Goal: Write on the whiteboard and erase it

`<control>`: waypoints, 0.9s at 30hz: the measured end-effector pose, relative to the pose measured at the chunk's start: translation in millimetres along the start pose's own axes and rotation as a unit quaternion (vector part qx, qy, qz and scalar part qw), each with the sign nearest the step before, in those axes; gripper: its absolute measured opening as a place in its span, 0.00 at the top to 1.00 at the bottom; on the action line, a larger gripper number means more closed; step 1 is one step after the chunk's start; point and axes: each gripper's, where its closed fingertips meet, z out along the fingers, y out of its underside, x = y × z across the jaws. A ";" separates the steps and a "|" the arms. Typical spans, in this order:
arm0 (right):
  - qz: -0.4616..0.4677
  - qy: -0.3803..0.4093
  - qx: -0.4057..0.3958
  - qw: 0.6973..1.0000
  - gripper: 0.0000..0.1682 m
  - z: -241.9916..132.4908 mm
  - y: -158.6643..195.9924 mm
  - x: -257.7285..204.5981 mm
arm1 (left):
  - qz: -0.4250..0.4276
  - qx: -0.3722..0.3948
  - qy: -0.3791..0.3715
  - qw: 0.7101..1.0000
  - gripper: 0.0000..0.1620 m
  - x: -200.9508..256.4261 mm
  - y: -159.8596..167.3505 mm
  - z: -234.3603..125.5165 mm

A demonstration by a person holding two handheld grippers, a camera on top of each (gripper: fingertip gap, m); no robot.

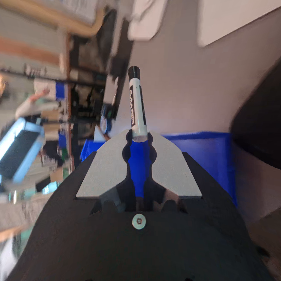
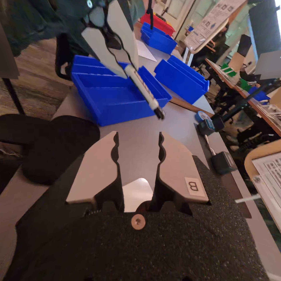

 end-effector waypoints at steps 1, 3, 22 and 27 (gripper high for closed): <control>-0.004 -0.011 0.000 1.000 0.70 4.8 -8.6 -2.7 | 0.040 0.021 0.036 0.998 0.87 12.9 -20.0 1.4; -0.022 -0.035 -0.039 0.998 0.69 16.0 -10.1 -6.4 | 0.109 0.045 0.083 0.990 0.87 33.4 -50.0 4.8; 0.304 -0.064 0.380 0.871 0.91 -67.2 -51.3 35.5 | -0.339 0.496 0.126 0.789 0.68 37.9 -200.1 5.5; 0.281 -0.079 0.362 0.885 0.91 -63.4 -46.3 10.7 | -0.260 0.497 0.111 0.821 0.81 64.6 -230.0 17.2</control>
